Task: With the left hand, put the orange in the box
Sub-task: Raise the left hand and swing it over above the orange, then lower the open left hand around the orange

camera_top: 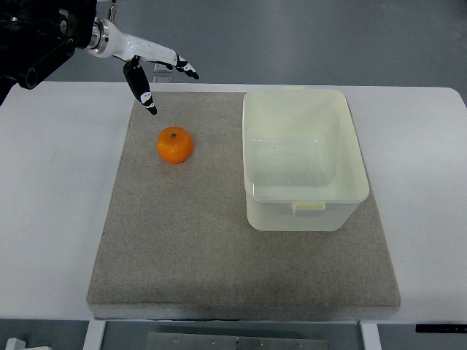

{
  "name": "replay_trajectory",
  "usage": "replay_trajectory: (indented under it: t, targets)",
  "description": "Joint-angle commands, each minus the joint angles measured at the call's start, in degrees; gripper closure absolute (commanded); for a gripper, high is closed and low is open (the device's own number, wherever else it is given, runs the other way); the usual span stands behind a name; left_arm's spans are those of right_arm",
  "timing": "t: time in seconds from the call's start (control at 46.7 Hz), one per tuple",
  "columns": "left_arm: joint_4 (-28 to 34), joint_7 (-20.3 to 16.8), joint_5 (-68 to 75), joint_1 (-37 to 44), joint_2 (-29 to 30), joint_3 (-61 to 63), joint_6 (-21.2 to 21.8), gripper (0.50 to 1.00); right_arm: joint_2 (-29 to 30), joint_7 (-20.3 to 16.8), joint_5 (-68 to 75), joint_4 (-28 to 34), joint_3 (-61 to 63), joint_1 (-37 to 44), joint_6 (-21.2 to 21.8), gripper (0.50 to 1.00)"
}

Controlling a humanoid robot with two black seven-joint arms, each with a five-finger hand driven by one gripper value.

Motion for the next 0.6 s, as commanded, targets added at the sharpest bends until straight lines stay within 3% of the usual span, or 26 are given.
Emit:
replay_trajectory:
  t: [0.0,0.235,0.578]
  targets:
    - [-1.78,0.00,4.28,-0.28,-0.04,0.01,0.77,0.525,0.00,-0.02,0.00,0.00,0.00,0.00,0.00,0.556]
    - [-7.59,0.00,7.37,-0.46,0.93,-0.08,3.14,0.521,0.00,-0.02,0.00,0.00,0.00,0.00,0.00,0.556]
    - [-9.78,0.00,7.45,0.86,2.60,0.01,3.14,0.516,0.00,-0.02,0.00,0.00,0.00,0.00,0.00,0.556]
